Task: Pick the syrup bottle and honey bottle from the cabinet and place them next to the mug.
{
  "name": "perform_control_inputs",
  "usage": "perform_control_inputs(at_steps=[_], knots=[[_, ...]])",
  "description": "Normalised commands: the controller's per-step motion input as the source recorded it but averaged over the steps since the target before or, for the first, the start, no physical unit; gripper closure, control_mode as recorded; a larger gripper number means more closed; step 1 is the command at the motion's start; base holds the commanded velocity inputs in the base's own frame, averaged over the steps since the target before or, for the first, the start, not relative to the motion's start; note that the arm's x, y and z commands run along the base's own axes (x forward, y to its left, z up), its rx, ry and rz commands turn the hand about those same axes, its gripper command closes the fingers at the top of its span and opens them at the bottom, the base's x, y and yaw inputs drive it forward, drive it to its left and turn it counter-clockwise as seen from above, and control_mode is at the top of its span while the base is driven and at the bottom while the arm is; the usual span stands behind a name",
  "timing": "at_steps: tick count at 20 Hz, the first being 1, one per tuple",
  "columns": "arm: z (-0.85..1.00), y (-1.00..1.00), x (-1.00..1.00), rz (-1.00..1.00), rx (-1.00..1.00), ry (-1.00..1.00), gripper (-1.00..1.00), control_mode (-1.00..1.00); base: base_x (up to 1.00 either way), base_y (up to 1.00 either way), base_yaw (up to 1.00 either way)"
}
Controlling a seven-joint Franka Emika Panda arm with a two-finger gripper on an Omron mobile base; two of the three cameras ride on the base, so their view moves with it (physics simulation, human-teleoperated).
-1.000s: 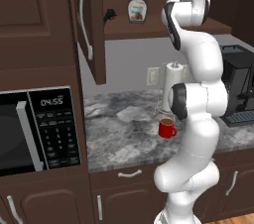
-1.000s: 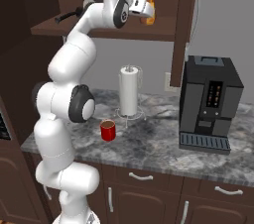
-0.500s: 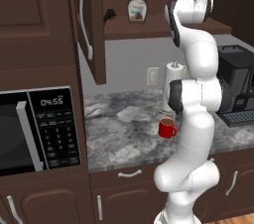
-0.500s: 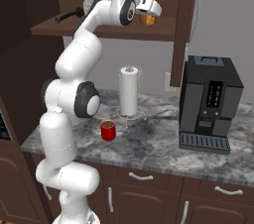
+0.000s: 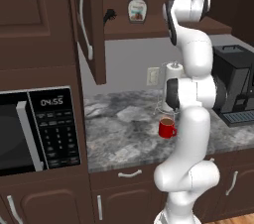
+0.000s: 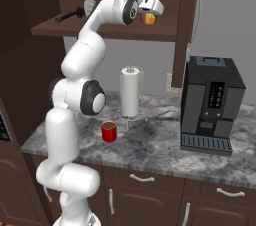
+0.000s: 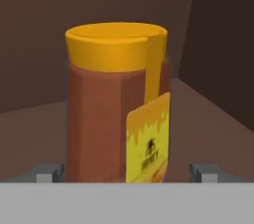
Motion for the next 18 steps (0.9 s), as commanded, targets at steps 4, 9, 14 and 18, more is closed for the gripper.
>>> perform_control_inputs(at_steps=[4, 9, 14, 18], knots=[[0.00, 0.00, 0.15, 0.00, 0.00, 0.03, -1.00, -1.00, 0.00, 0.00, 0.00], [0.00, 0.00, 0.00, -0.08, 0.00, 0.00, -1.00, -1.00, 0.00, 0.00, 0.00], [-0.03, 0.00, 0.00, -0.15, 0.00, 0.00, -1.00, -1.00, 0.00, 0.00, 0.00], [-0.12, 0.00, 0.04, -0.15, 0.00, 0.00, -1.00, -1.00, 0.00, 0.00, 0.00]])
